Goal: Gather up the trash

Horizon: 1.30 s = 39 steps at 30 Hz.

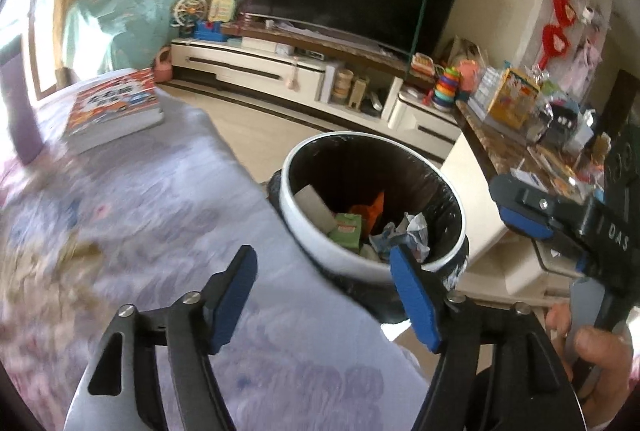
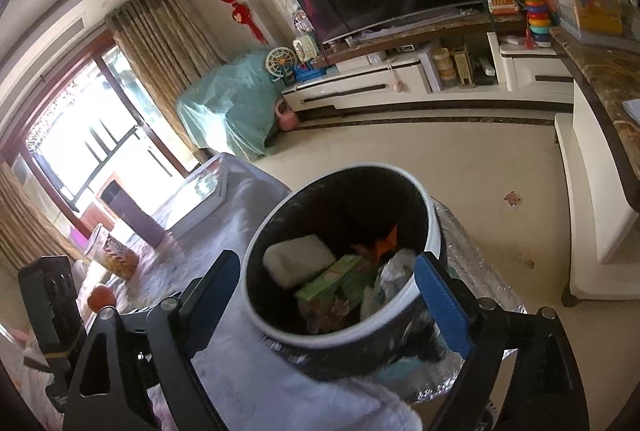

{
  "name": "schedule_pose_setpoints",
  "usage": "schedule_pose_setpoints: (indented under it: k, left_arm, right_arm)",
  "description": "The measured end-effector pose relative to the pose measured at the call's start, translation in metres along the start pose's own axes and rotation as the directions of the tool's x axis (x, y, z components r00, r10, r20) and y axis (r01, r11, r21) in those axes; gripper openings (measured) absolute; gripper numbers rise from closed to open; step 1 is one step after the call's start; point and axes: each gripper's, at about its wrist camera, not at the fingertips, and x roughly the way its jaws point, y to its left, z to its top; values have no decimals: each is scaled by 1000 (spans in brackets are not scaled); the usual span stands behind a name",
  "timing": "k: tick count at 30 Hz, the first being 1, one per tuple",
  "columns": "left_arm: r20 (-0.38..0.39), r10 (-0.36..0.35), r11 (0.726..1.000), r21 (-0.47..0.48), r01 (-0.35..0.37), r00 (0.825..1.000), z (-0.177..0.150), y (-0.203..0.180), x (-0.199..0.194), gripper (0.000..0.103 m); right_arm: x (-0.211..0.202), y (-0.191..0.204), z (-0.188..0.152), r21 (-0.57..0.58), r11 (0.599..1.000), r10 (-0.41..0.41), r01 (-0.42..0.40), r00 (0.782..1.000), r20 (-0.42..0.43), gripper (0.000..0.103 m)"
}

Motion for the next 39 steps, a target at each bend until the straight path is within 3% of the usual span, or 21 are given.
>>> schedule_pose_setpoints:
  k: [10, 15, 22, 24, 26, 27, 29, 33, 39]
  left_arm:
    - [63, 36, 998, -54, -32, 997, -64, 8, -54, 82]
    - [98, 72, 997, -35, -69, 993, -82, -1, -77, 84]
    - [197, 122, 993, -18, -121, 973, -103, -11, -118, 89]
    - [239, 141, 990, -16, -142, 961, -108, -13, -133, 91]
    - [275, 165, 986, -14, -168, 947, -114, -16, -142, 99]
    - [309, 191, 981, -15, -196, 932, -119, -19, -149, 102]
    - [354, 225, 972, -17, -234, 908, -128, -21, -161, 102]
    - [390, 261, 961, -19, -275, 883, -142, -25, -170, 103]
    - [411, 299, 949, -30, -315, 861, -151, -28, -169, 103]
  right_arm:
    - [-39, 19, -49, -4, 999, -41, 42, 993, 107, 99]
    - [-52, 31, -62, -55, 996, -67, 76, 986, 150, 100]
    - [-73, 43, -73, -88, 992, -75, 96, 973, 220, 103]
    - [-81, 51, -76, -116, 986, -85, 118, 963, 256, 103]
    - [-90, 60, -78, -149, 978, -96, 146, 949, 299, 103]
    - [-95, 65, -80, -172, 972, -101, 163, 941, 324, 103]
    - [-102, 75, -84, -212, 956, -114, 203, 922, 369, 103]
    - [-106, 87, -93, -261, 927, -136, 269, 890, 435, 103]
    - [-100, 90, -98, -278, 918, -138, 283, 884, 446, 103]
